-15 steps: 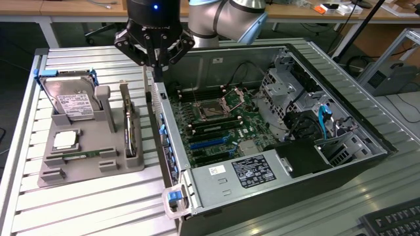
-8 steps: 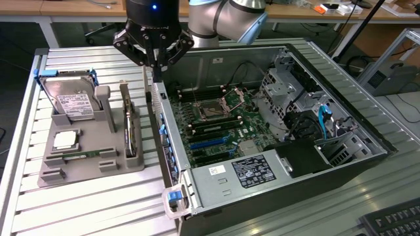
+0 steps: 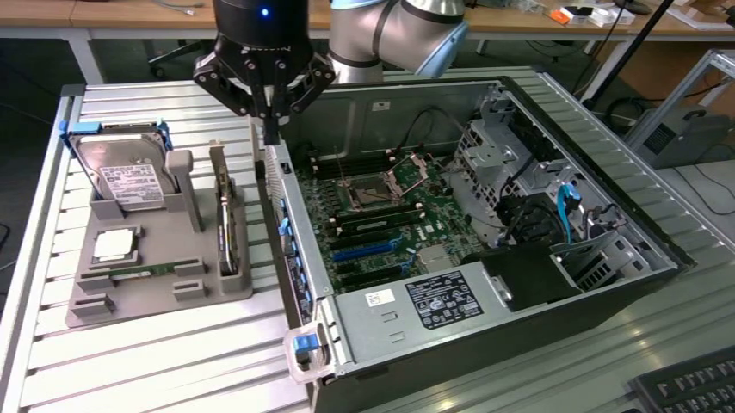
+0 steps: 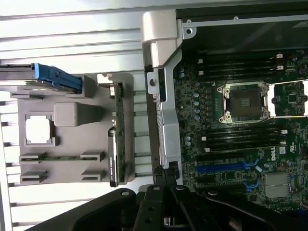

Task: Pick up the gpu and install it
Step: 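Reach for the gpu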

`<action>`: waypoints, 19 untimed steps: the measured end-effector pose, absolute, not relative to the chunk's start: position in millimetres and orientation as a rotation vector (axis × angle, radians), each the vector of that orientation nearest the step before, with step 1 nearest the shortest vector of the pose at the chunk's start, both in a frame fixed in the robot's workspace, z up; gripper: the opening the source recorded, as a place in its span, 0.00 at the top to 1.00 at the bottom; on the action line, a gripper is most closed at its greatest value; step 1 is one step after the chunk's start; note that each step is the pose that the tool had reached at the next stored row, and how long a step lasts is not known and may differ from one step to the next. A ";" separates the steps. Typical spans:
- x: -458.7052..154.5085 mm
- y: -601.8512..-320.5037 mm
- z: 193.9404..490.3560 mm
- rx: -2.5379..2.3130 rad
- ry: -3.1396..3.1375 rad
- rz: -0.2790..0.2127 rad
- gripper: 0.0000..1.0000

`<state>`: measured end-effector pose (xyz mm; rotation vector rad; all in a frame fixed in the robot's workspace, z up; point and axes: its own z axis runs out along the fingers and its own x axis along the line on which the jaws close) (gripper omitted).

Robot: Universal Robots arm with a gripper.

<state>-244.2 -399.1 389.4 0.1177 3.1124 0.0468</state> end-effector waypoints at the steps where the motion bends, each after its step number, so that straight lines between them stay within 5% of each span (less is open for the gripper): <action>1: -244.7 -399.1 389.4 0.118 3.112 0.047 0.89; 19: -250.2 -399.1 388.9 0.118 3.112 0.045 0.89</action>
